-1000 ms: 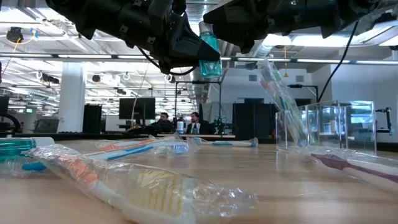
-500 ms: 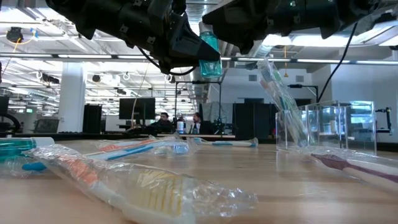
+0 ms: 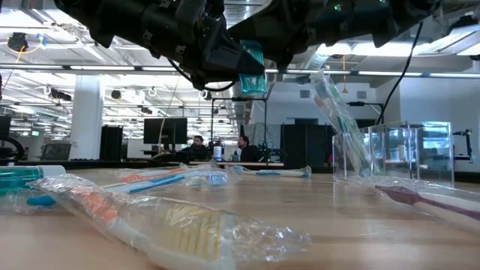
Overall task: Pick & Place toothbrushing station
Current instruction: Put the top blue mouthwash into the transparent organizer
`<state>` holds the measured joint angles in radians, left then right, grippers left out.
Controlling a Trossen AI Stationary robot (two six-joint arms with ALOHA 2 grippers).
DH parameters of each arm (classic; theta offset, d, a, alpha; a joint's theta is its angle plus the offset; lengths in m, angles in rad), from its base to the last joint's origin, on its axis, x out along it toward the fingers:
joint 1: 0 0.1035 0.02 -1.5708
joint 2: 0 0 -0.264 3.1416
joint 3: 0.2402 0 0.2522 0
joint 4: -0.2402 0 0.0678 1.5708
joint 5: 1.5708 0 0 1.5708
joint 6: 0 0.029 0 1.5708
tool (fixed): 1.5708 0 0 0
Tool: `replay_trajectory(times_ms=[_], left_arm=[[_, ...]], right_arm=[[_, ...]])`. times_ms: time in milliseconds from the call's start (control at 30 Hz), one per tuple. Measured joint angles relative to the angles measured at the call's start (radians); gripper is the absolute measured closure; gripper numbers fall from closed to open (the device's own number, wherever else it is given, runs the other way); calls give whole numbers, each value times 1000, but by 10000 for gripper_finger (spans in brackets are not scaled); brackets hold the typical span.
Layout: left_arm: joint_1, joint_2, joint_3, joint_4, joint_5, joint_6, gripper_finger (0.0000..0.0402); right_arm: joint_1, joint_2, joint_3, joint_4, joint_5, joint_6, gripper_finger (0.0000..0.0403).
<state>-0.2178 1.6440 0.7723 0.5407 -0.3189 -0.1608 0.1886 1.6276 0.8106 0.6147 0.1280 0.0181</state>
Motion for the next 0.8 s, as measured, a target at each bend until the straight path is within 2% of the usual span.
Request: replay_trajectory(times_ms=[300,667,800], left_arm=[[-2,0,0,-3,-1,0,339],[-2,-1,0,-11,1,0,339],[-2,-1,0,-14,1,2,338]], right_arm=[[-1,-1,0,-17,0,0,284],[3,-66,0,-114,-8,0,285],[3,-66,0,-119,-9,2,307]])
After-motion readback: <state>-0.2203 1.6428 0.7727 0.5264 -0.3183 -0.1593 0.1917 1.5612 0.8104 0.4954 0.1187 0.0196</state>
